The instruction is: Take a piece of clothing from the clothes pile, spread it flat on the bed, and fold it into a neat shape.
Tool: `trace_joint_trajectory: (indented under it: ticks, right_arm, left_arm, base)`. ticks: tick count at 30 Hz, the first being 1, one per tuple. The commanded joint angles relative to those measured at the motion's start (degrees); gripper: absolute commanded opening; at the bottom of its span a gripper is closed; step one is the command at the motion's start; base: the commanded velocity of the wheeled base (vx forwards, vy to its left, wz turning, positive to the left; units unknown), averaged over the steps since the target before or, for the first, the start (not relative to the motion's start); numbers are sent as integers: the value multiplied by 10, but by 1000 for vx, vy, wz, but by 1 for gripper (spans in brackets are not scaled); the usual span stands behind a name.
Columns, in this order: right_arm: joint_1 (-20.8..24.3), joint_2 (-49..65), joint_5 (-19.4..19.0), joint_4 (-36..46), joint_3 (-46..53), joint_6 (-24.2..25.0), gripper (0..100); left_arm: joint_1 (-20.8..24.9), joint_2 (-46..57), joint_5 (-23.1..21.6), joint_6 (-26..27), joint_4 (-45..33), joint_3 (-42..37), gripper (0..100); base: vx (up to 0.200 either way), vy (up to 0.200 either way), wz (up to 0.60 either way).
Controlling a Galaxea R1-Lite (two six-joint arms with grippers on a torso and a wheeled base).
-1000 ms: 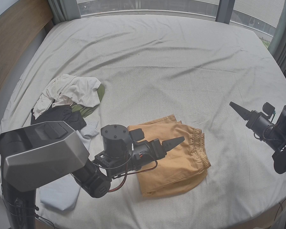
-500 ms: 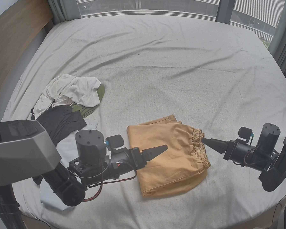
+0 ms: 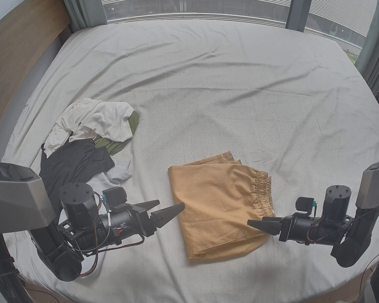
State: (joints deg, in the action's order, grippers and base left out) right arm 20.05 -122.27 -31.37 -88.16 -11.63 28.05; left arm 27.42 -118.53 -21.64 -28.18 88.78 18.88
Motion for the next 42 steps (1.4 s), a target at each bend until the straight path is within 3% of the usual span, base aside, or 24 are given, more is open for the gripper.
trace_joint_trajectory:
  ticks: [1,12,18,29,42]
  right_arm:
    - [0,-53,1,0,12,-12,100]
    - [-6,-75,20,-1,13,-37,100]
    - [-41,-19,19,2,26,-41,100]
    - [-93,-31,19,4,14,-42,100]
    - [-76,-97,19,1,-17,-41,100]
  left_arm:
    - [-12,-18,0,0,2,-5,100]
    - [-18,-28,-1,-2,1,-4,100]
    - [-18,-31,-1,-9,2,-3,100]
    - [-17,-39,-1,-12,2,-2,100]
    - [-15,-43,-1,-12,2,-2,100]
  base:
    - [0,0,0]
    - [0,0,0]
    - [0,0,0]
    - [0,0,0]
    - [0,0,0]
